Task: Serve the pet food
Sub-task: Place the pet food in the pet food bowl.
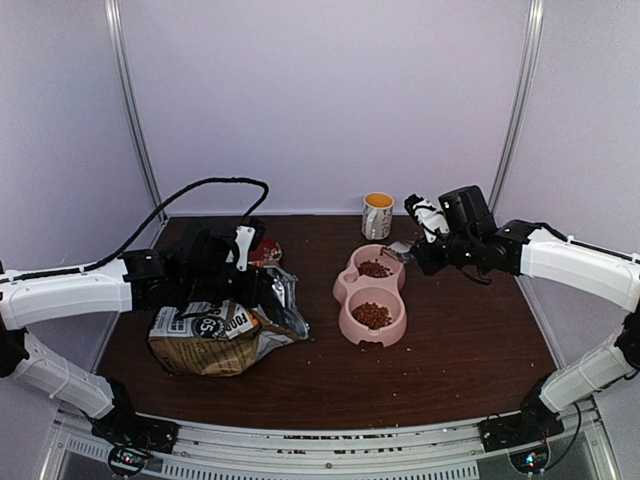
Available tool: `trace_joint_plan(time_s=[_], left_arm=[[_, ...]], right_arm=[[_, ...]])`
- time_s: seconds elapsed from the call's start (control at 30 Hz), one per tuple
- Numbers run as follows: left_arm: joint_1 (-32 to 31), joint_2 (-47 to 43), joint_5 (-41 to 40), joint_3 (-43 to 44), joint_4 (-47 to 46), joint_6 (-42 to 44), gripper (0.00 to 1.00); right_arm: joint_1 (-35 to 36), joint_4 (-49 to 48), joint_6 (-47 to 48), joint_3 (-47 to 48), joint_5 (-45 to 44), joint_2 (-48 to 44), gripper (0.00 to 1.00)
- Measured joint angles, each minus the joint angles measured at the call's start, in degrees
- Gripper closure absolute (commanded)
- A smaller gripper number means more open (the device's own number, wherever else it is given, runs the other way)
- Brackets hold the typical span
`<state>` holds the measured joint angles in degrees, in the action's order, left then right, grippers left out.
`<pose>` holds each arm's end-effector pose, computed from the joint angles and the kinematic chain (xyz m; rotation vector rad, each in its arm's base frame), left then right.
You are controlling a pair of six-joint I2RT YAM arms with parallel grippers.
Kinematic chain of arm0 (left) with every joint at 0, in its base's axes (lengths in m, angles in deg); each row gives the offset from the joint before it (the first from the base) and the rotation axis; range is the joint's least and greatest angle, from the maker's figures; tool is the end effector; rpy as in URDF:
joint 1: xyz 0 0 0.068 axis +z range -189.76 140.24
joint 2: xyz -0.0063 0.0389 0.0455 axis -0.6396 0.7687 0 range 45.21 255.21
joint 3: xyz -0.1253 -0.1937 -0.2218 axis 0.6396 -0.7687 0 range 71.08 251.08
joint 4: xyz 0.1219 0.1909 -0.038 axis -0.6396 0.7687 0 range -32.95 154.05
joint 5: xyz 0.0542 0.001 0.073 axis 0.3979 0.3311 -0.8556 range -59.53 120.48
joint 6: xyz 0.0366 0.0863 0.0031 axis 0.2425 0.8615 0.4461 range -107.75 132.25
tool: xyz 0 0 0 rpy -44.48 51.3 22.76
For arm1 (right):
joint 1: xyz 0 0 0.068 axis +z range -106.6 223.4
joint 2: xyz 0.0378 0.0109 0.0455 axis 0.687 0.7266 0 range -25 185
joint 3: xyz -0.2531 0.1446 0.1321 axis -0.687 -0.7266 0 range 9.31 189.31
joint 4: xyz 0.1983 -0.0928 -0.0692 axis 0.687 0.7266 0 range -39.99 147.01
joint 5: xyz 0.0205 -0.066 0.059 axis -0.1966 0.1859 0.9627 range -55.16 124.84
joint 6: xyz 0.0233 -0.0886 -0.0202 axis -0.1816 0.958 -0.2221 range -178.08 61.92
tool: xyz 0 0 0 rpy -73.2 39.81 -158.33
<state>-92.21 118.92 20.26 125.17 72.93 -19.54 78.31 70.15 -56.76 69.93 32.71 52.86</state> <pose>0.1821 -0.2121 0.3080 0.3014 2.2313 -0.6276 0.2472 0.1687 0.3177 -0.6761 2.1327 0.2798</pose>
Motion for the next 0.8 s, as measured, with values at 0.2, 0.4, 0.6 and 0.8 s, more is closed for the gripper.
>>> trace_joint_plan(time_s=[0.2, 0.4, 0.6, 0.8], left_arm=[[0.0, 0.1, 0.1, 0.0, 0.0, 0.0, 1.00], [0.0, 0.1, 0.2, 0.0, 0.0, -0.1, 1.00], [0.0, 0.1, 0.2, -0.2, -0.2, -0.3, 1.00], [0.0, -0.1, 0.1, -0.9, -1.1, -0.5, 1.00]], right_arm=[[0.0, 1.2, 0.2, 0.6, 0.0, -0.2, 1.00], [0.0, 2.4, 0.5, 2.3, 0.0, -0.2, 1.00], [0.0, 4.7, 1.0, 5.9, 0.6, 1.6, 1.00], [-0.1, 8.0, 1.6, 9.8, 1.4, 4.9, 1.00]])
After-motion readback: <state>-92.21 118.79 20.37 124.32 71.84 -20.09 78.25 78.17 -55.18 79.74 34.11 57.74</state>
